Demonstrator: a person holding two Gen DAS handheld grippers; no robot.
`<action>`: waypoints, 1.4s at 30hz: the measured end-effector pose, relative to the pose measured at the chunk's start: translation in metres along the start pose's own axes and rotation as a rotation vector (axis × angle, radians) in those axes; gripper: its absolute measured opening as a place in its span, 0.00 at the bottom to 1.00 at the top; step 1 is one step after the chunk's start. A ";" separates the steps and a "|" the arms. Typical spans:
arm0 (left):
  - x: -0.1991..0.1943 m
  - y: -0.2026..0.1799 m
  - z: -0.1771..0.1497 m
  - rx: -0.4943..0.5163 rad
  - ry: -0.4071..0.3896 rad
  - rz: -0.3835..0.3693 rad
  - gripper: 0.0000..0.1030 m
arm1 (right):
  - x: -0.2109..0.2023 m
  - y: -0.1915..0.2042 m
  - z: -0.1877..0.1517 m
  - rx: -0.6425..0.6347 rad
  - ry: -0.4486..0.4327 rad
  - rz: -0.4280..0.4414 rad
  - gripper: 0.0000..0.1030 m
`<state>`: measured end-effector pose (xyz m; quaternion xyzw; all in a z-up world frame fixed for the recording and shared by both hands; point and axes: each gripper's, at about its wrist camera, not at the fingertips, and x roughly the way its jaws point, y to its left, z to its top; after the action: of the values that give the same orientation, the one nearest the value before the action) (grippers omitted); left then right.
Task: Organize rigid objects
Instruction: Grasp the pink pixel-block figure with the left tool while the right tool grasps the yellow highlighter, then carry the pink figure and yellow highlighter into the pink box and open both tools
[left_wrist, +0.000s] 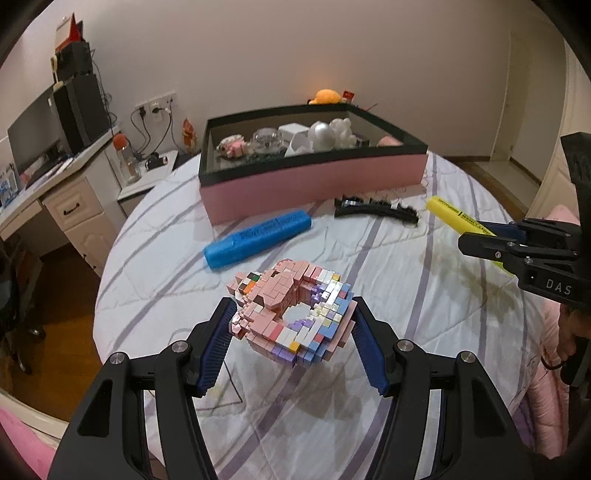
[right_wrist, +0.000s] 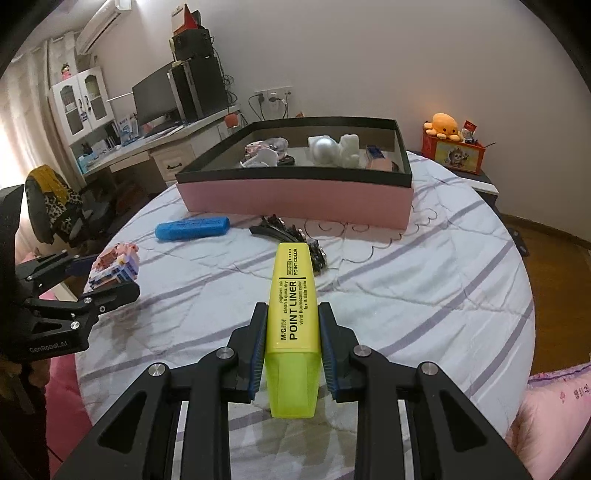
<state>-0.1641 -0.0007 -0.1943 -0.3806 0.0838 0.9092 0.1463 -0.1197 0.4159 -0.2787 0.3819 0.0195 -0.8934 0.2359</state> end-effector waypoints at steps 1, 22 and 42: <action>-0.001 0.000 0.003 0.003 -0.005 -0.003 0.61 | -0.002 0.000 0.003 -0.003 -0.007 0.000 0.26; -0.009 0.015 0.116 0.088 -0.142 -0.080 0.61 | -0.021 -0.010 0.091 -0.141 -0.100 -0.056 0.26; 0.118 0.059 0.156 0.025 0.063 -0.083 0.61 | 0.091 -0.030 0.156 -0.206 0.098 -0.032 0.26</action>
<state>-0.3662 0.0090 -0.1676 -0.4103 0.0839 0.8888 0.1860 -0.2916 0.3719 -0.2353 0.3984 0.1289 -0.8706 0.2584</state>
